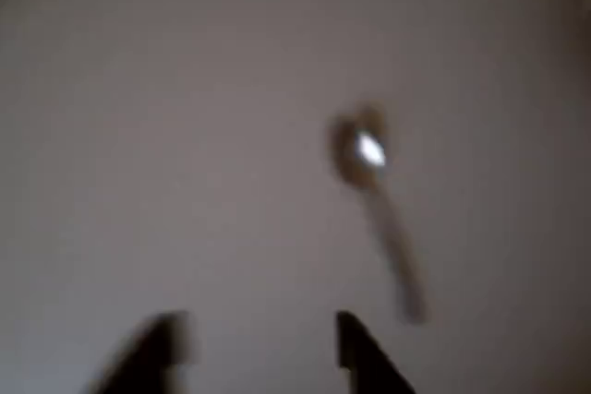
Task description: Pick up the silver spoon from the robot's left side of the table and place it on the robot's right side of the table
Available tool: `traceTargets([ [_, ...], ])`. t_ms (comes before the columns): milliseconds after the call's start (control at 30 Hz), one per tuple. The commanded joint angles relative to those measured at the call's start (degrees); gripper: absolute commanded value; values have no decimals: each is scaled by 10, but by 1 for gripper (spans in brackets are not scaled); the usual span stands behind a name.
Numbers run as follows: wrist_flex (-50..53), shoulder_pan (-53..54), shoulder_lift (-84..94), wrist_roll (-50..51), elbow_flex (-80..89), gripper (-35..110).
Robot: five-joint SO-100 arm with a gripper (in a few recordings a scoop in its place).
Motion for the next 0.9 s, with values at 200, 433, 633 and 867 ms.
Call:
traceTargets([
  [200, -22, -212, 777, 629, 495, 1],
  [433, -106, -174, 846, 626, 939, -2],
  [633, -92, -141, 846, 674, 996, -2],
  [867, -92, -142, 846, 671, 996, -2],
])
